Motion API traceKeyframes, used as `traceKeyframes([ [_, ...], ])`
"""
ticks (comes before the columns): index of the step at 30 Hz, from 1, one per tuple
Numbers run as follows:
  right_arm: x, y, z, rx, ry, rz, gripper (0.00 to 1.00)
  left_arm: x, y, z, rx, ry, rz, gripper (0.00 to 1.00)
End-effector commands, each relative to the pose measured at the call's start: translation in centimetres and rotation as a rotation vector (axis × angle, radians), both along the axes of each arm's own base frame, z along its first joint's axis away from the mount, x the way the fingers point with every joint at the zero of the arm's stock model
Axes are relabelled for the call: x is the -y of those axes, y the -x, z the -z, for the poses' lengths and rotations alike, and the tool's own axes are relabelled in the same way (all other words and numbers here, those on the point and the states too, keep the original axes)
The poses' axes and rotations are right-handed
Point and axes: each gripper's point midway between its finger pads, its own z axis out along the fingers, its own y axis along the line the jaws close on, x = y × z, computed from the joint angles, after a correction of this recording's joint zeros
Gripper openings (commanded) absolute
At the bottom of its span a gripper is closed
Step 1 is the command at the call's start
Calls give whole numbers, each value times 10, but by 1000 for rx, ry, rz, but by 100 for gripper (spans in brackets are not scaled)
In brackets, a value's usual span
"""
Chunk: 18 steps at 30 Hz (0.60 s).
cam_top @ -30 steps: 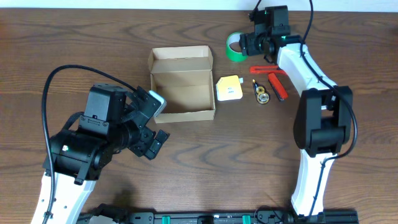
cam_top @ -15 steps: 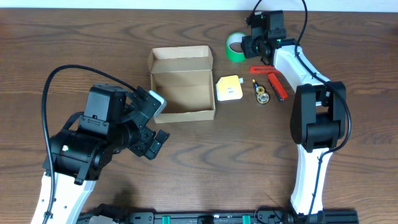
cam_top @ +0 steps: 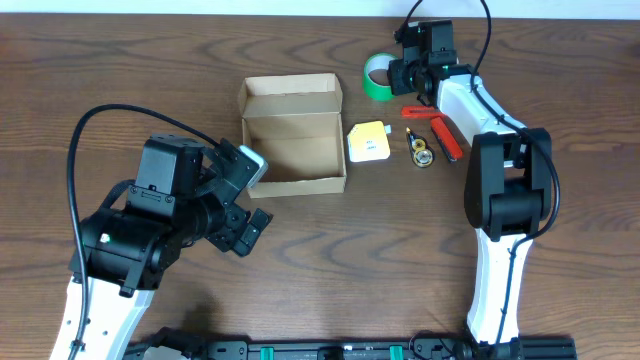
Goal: Pack container
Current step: 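Grasp the green tape roll rim with the right gripper and lift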
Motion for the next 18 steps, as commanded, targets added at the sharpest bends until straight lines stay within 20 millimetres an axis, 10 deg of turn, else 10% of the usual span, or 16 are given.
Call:
traceKeyframes([
  [1,4,-6,5,2,-5,13,26,0,-1,-5,10,2,-4,95],
  [12,2,-11,-11,-8,-73,77,1,0,-1,-5,10,2,-4,95],
  [18,-2,-11,-86,4,-87,64,1,0,-1,-5,10,2,-4,95],
])
